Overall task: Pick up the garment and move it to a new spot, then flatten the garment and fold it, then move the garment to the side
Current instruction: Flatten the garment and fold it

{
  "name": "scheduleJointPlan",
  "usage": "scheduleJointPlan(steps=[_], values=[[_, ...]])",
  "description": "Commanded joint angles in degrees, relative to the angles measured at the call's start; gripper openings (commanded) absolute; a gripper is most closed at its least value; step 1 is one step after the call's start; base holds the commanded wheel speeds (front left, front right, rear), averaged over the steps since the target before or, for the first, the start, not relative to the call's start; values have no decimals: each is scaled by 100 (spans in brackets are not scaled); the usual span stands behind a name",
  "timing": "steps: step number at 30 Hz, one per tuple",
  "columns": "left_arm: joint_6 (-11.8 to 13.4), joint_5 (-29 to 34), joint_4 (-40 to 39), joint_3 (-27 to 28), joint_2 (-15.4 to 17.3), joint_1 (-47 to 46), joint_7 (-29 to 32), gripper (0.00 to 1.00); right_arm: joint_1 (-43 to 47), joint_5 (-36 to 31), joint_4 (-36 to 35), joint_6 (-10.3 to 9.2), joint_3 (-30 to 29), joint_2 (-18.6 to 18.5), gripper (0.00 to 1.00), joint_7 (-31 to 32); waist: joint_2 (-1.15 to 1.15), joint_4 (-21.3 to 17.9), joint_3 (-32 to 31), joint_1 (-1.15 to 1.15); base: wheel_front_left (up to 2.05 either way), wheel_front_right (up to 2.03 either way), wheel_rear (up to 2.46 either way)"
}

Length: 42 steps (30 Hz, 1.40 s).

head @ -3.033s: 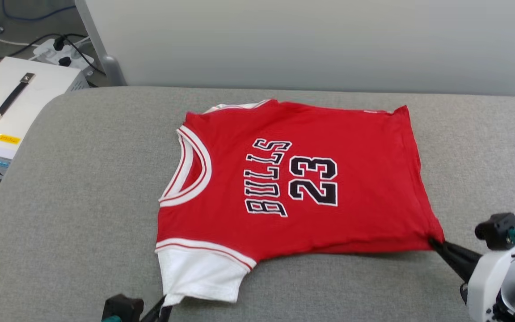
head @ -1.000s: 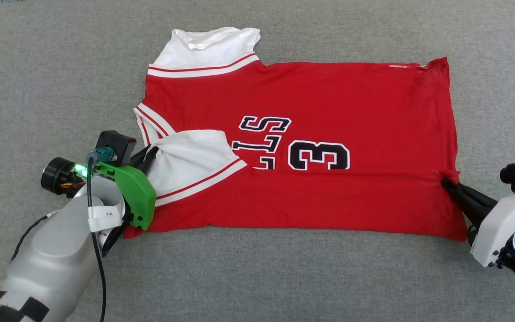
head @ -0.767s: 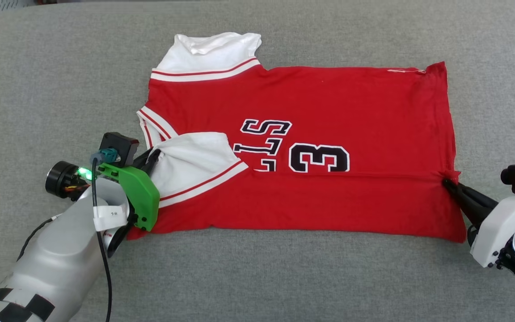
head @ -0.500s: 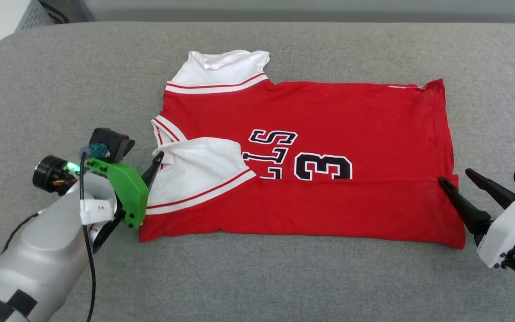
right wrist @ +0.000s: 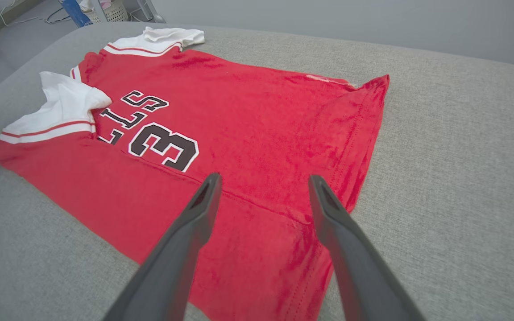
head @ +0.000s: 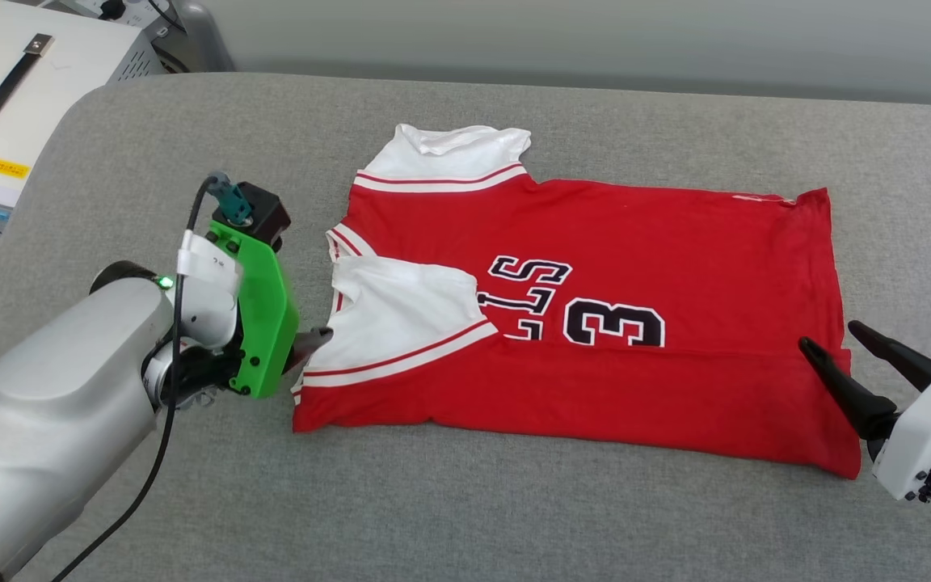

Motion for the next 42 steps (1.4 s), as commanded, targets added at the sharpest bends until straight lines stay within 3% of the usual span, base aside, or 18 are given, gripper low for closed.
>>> scheduleJointPlan(steps=[1, 6, 20, 21, 22, 23, 29, 33, 42], values=[[-16, -63, -30, -76, 37, -97, 128, 100, 98, -61, -27, -4, -35, 37, 100, 46, 0, -10, 22, 0, 0, 0, 0], [-16, -231, 78, -228, 19, 44, 355, 100, 84, -116, -90, -4, -83, 137, 100, 210, 0, -95, 134, 0, 0, 0, 0], [-16, -398, 855, -491, -303, 748, 68, 100, -161, -249, -129, -4, -26, 333, 100, 374, 0, -337, 397, 0, 0, 0, 0], [-16, -430, 860, -507, -320, 804, 73, 79, -173, -248, -125, -4, -15, 339, 100, 382, 0, -350, 397, 0, 0, 0, 0], [-16, -435, 856, -520, -320, 833, 66, 32, -181, -246, -120, -4, -13, 336, 100, 388, 0, -353, 393, 0, 0, 0, 0], [-16, -434, 848, -534, -311, 859, 46, 0, -191, -242, -114, -4, -19, 328, 100, 393, 0, -352, 382, 0, 0, 0, 0], [-16, -380, 688, -516, -146, 778, -479, 0, -333, -533, -196, -4, -100, 76, 100, 476, 0, -307, 229, 0, 0, 0, 0], [-16, -266, 408, -524, 74, 665, -811, 0, -485, -608, -426, -4, -233, -154, 100, 915, 0, -282, 123, 0, 0, 0, 0], [-16, 6, -215, -527, 352, 563, -1295, 0, -515, -416, -663, -4, -616, -545, 100, 3072, 0, -164, 64, 0, 0, 0, 0]])
